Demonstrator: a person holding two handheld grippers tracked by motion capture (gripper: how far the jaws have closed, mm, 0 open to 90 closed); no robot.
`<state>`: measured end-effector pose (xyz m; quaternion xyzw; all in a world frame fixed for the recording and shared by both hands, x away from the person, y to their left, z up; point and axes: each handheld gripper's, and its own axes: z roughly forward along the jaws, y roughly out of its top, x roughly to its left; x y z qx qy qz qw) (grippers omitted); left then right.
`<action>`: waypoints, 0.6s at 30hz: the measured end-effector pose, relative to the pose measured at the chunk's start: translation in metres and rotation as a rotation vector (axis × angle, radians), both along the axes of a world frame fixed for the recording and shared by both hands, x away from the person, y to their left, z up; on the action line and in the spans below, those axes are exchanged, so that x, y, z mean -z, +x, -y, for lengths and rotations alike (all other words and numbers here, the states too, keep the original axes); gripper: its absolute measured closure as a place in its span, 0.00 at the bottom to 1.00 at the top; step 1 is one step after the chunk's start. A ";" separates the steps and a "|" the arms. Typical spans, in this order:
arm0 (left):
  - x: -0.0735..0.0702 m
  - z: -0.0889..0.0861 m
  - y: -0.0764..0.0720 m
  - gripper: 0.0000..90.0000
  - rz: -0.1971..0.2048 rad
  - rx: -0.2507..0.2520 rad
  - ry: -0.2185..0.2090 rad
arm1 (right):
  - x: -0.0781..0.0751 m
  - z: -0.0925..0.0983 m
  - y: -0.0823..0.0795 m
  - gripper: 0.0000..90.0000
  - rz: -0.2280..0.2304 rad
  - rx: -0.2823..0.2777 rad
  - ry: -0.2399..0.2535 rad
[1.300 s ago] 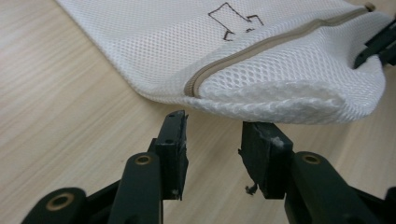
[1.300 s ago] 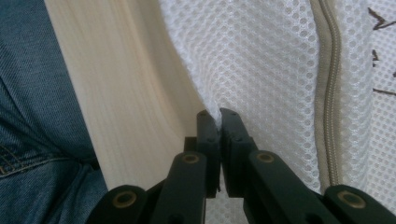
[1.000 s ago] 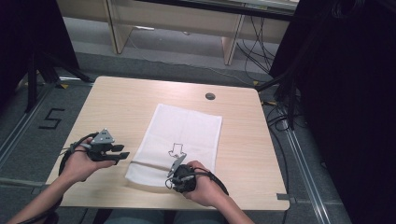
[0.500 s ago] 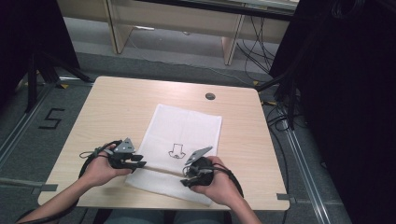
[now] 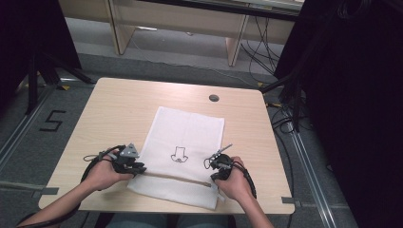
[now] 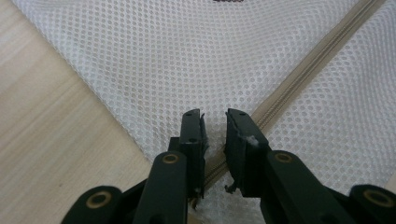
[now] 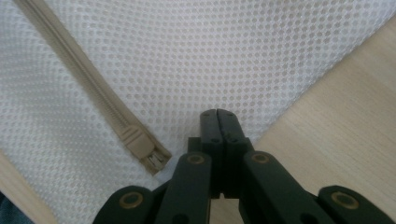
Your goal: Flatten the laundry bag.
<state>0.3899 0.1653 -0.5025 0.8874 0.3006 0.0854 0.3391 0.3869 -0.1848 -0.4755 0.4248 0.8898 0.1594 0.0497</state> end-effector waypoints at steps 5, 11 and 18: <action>0.000 -0.002 0.000 0.85 -0.039 -0.004 -0.011 | 0.003 0.001 0.003 1.00 -0.009 0.007 0.003; -0.001 -0.003 -0.005 0.85 -0.066 0.033 0.013 | 0.004 0.000 0.004 1.00 0.009 0.006 0.000; -0.004 -0.004 -0.010 0.85 -0.067 0.076 0.062 | 0.005 0.000 0.008 1.00 0.021 0.010 0.006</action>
